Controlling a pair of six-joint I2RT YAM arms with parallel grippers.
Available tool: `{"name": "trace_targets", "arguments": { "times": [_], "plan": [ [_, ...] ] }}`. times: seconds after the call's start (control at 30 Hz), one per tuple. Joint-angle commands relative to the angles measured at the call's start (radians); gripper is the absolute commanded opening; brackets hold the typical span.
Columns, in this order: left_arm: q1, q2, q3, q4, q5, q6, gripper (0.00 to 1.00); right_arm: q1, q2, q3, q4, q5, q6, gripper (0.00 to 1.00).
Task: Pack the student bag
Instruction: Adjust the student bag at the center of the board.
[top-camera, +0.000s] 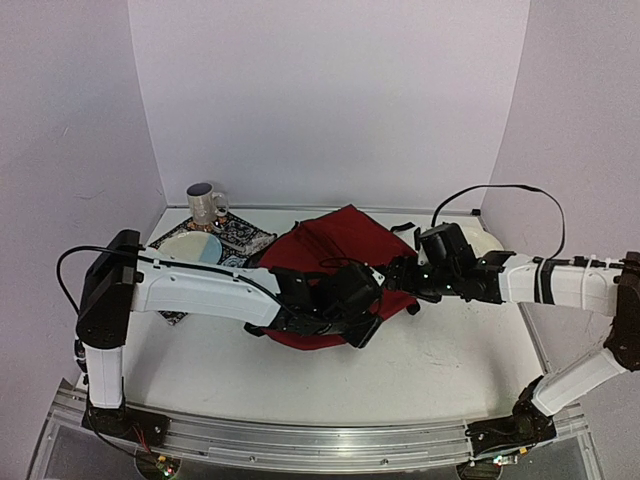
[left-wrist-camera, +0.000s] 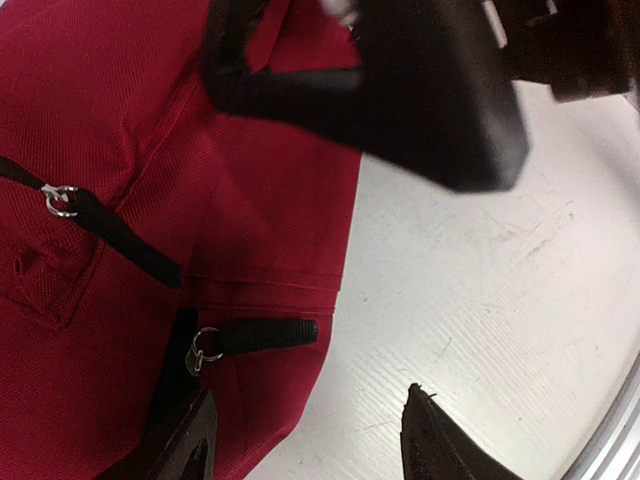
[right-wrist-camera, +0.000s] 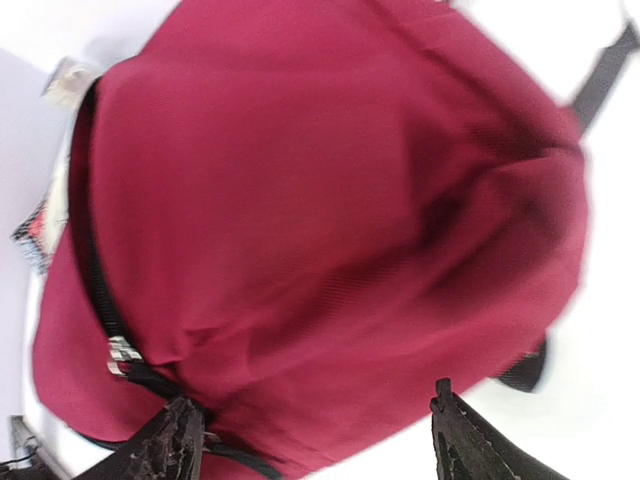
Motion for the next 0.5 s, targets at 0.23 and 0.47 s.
{"name": "trace_targets", "arguments": {
  "times": [0.23,0.47],
  "plan": [
    [-0.003,0.014,0.054,-0.093,-0.098,-0.013,0.63,-0.01,0.048,0.043,-0.069,-0.017,-0.001,0.87],
    [-0.003,-0.049,-0.022,-0.064,-0.097,-0.02,0.63,-0.006,0.18,0.003,0.157,-0.235,0.079,0.96]
  ]
}}
